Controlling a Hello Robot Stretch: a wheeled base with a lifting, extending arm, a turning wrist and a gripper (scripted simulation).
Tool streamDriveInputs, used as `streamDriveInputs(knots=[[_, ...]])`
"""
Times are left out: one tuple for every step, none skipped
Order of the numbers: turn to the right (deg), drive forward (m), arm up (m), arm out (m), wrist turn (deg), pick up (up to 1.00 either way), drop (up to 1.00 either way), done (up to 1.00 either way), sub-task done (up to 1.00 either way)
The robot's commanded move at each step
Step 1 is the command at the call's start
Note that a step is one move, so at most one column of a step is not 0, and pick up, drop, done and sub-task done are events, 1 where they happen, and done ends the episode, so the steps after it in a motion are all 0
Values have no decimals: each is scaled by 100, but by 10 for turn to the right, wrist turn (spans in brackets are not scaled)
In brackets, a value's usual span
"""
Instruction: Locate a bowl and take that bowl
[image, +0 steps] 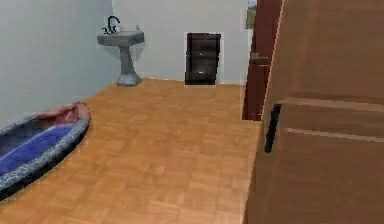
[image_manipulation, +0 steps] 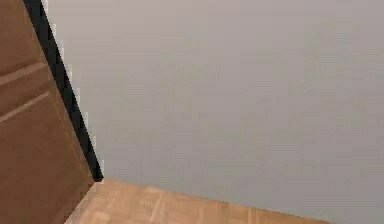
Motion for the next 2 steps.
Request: streamDriveInputs(knots=[[0,80,0,0,0,0,0,0,0],[-450,0,0,0,0,0,0,0,0]])
